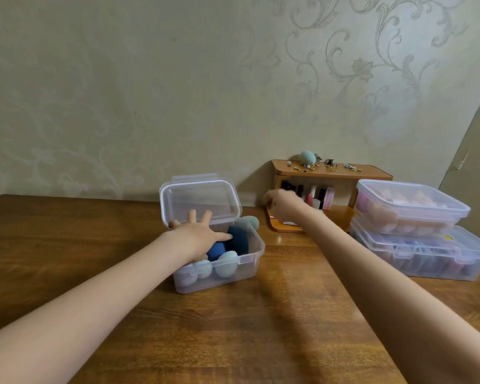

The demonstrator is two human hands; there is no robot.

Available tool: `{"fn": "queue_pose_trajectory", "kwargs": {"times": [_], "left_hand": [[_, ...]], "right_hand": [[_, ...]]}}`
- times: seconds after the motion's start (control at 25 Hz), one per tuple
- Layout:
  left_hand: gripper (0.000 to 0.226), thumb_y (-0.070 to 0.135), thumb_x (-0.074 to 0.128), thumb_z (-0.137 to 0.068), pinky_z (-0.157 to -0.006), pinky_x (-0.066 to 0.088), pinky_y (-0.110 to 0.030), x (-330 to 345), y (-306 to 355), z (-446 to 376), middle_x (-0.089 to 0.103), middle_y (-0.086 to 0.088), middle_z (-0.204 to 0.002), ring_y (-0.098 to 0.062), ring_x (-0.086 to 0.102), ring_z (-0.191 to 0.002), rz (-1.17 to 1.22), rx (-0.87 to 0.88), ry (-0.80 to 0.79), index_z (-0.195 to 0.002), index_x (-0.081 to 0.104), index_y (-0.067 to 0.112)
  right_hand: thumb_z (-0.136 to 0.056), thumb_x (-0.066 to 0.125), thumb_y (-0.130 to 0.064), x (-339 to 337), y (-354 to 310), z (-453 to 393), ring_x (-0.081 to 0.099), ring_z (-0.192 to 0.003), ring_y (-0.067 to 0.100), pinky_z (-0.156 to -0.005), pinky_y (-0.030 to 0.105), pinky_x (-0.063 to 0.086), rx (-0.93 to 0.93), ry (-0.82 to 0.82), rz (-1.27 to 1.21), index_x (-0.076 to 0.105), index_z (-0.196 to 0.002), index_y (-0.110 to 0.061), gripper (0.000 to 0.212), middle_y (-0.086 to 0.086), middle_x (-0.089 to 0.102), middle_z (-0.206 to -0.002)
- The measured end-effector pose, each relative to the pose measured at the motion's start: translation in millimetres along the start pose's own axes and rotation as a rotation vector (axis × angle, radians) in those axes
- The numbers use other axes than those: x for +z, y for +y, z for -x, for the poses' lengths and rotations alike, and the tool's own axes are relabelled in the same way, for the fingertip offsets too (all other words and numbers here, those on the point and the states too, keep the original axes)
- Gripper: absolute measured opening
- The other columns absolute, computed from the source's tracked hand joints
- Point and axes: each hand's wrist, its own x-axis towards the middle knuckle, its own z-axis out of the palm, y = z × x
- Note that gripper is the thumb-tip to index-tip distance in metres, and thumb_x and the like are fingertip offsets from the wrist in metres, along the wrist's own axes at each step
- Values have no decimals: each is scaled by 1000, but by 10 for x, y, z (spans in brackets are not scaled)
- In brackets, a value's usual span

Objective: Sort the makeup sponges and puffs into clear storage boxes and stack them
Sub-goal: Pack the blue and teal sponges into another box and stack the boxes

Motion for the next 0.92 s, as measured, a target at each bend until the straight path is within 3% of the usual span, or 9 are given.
{"fn": "queue_pose_trajectory", "kwargs": {"times": [0.08,0.16,0.24,0.4,0.48,0.6,0.68,0.8,0.92], "left_hand": [[72,15,45,-95,-106,30,-58,34,-81,-6,8,-10,-149,-39,17,-133,2,-19,6,-144,8,52],[72,16,46,-95,-106,30,-58,58,-124,-35,9,-10,-148,-38,17,-133,2,-19,11,-144,8,52],[73,15,47,-95,-106,29,-58,58,-149,-54,9,-10,-148,-38,17,-133,5,-11,16,-144,7,52],[72,18,48,-95,-107,28,-58,78,-151,-66,8,-9,-150,-38,15,-134,7,-2,33,-145,8,50],[72,16,49,-94,-107,27,-59,72,-137,-59,8,-9,-150,-38,15,-135,37,6,41,-144,9,50],[71,17,48,-94,-106,28,-58,45,-45,-95,13,-9,-146,-38,17,-132,65,21,61,-144,10,51],[69,19,46,-94,-105,28,-58,30,29,-121,14,-9,-145,-38,17,-131,70,20,63,-143,11,53],[68,19,46,-94,-106,26,-60,15,95,-121,16,-8,-145,-38,17,-132,88,37,85,-142,13,53],[60,15,46,-94,-108,24,-60,18,92,-95,16,-9,-146,-38,17,-133,94,28,116,-144,24,41]], "right_hand": [[-89,45,0,262,-50,-65,51,-119,27,-101,38,43,-91,-185,45,54,-127,-23,45,7,51,-134],[-90,52,-6,472,-147,-102,53,-117,27,-94,34,46,-105,-206,-67,55,-127,-21,40,9,54,-131],[-89,59,-14,553,-192,-83,57,-113,27,-89,32,48,-98,-100,-180,56,-122,-15,33,11,59,-124],[-83,67,-19,376,-134,72,57,-105,21,-90,32,45,8,256,-314,47,-117,-10,40,10,61,-117],[-82,69,-27,129,-111,159,57,-98,17,-89,30,45,48,301,-433,45,-113,-11,43,7,59,-109],[-84,66,-33,-209,-169,343,60,-95,19,-78,28,53,-28,41,-498,43,-118,-10,47,4,55,-102],[-89,59,-33,-258,-215,431,58,-89,18,-68,23,47,-141,-177,-309,52,-116,-8,38,3,57,-98],[-86,59,-43,-204,-212,496,56,-83,14,-78,26,38,-205,-224,-149,68,-99,-13,34,-5,60,-81],[-89,58,-36,-133,-280,546,53,-68,8,-76,21,37,-197,-339,-348,64,-79,-16,23,-7,56,-69]]}}
